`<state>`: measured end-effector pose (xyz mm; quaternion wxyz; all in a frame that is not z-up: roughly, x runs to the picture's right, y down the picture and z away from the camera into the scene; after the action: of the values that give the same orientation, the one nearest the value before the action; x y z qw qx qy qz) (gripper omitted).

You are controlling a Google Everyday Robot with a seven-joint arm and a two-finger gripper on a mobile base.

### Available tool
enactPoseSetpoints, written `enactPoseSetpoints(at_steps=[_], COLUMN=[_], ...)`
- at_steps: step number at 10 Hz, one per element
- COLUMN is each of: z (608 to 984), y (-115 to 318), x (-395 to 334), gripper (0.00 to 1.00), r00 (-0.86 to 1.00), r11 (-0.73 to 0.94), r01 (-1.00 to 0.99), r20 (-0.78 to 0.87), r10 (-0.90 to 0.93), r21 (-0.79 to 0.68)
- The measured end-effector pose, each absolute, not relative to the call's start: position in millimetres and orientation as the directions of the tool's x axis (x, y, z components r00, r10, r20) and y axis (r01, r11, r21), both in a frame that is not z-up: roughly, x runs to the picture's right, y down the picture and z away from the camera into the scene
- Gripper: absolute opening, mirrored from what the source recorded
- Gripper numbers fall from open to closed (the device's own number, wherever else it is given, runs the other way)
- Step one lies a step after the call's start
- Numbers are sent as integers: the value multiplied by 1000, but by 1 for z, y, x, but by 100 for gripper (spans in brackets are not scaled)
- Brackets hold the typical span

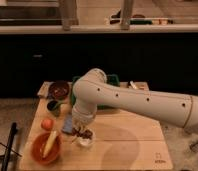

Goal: Place grapes in paper cup

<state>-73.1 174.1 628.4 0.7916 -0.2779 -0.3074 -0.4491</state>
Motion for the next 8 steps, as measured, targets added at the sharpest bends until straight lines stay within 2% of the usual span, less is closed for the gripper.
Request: enactPoseSetpoints(at_steps=[2,3,8], z=[629,629,633], y=[174,175,175], x=[-70,-69,-70], gripper=[6,10,61], r00=[388,387,373], r11=[430,431,420], r01=[890,890,896], r20=[743,746,756], r10=[-545,-542,-537], r21=[-149,-149,-144])
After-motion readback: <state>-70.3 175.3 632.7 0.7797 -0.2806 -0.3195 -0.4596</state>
